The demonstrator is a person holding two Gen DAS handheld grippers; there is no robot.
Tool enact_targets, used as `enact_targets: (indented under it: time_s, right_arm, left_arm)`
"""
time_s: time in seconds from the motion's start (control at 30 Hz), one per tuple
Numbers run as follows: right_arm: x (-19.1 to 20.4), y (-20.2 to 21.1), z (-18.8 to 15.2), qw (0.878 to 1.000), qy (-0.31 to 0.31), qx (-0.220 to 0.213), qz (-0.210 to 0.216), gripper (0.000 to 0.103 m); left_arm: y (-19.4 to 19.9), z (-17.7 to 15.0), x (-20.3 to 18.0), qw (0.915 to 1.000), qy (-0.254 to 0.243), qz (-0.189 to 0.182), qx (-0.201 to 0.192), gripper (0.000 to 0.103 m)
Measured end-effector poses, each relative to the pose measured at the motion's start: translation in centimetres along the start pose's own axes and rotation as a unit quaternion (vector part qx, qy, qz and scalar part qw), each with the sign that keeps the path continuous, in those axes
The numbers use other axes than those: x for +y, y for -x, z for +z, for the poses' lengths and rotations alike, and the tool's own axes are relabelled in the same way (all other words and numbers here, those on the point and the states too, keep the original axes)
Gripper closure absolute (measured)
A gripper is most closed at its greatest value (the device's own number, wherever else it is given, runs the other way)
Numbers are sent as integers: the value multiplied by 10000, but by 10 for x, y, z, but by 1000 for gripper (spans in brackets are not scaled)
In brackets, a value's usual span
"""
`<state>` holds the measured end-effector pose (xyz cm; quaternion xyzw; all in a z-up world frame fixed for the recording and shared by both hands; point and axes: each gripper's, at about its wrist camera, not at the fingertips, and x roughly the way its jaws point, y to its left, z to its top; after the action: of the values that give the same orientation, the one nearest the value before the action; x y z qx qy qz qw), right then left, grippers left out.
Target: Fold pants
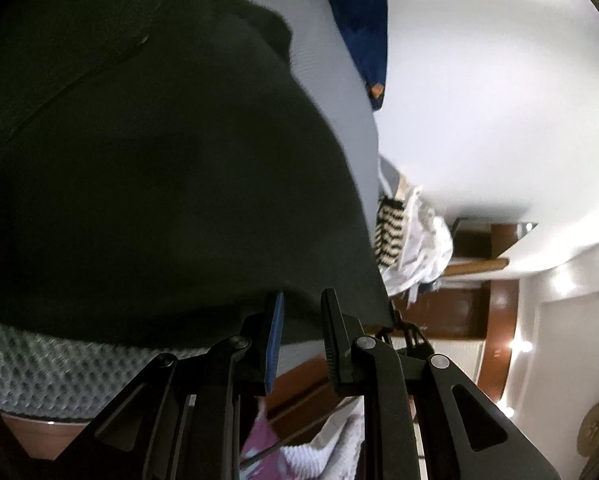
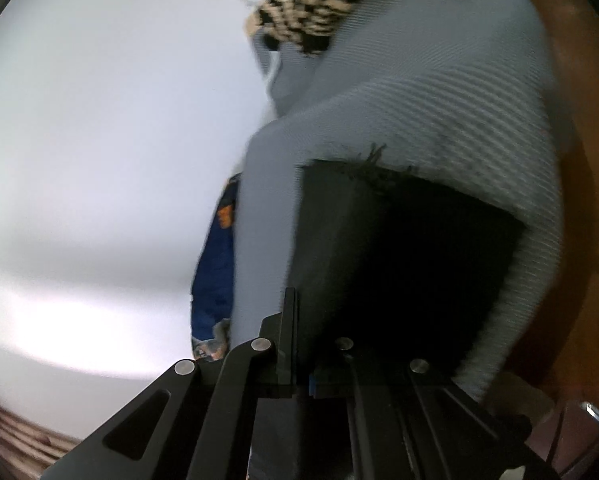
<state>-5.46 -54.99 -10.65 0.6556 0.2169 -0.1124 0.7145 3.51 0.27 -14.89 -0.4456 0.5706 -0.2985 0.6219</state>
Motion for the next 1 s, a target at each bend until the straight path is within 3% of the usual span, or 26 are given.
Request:
enact_targets:
  time_s: [0.3, 0.67, 0.77, 0.9, 1.0]
  right_arm:
    - [-39, -3, -1, 9994, -115, 99, -299, 98]
    - [-41, 1, 6, 9992, 113, 219, -300, 101]
    - [-41, 10, 11, 9993, 70, 165, -321, 97]
    - [-45, 44, 22, 9961, 79, -321, -814, 100]
    - [-31, 77, 20, 9873, 243, -886, -1295, 90]
  left_arm:
    - [1, -7, 16, 9995, -44, 240, 186, 83]
    - [-1, -7, 15, 9990, -96, 285, 331, 83]
    - [1, -8, 14, 9986, -174, 310, 399, 83]
    - [2, -14, 8, 9963, -428, 399, 626, 83]
    - [-1, -20, 4, 9922, -497, 422, 1063, 77]
